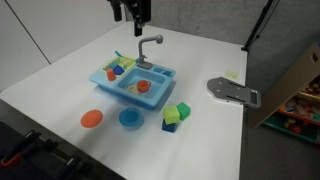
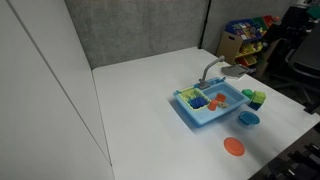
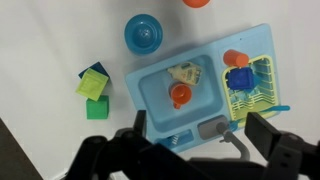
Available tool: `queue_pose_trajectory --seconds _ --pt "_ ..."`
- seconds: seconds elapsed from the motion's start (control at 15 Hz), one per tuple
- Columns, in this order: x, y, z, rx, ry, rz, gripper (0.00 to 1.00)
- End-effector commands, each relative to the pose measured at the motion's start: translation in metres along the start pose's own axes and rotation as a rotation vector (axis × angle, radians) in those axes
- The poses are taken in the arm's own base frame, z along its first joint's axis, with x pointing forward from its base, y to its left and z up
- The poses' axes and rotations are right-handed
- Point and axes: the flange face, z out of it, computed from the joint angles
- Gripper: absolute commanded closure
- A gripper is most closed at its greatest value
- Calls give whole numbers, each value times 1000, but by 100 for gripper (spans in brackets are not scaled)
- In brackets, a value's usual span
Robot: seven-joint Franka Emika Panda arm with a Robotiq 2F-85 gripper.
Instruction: Put the yellow block on top of the orange cup
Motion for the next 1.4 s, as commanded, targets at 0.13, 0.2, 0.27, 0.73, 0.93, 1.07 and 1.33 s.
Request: queue_pose_trajectory --seconds 0.13,0.2,0.27,0.73,0.93,1.07,1.33 --pt "47 25 58 -95 -30 72 0" --pt "53 32 73 -108 -40 82 0" --pt "58 39 86 -119 -40 96 0" --pt "83 90 170 -183 -108 219 0" --pt "91 98 178 -191 -117 239 0" --pt "95 101 179 -191 -116 250 0" --pt "92 100 182 -183 -109 238 0"
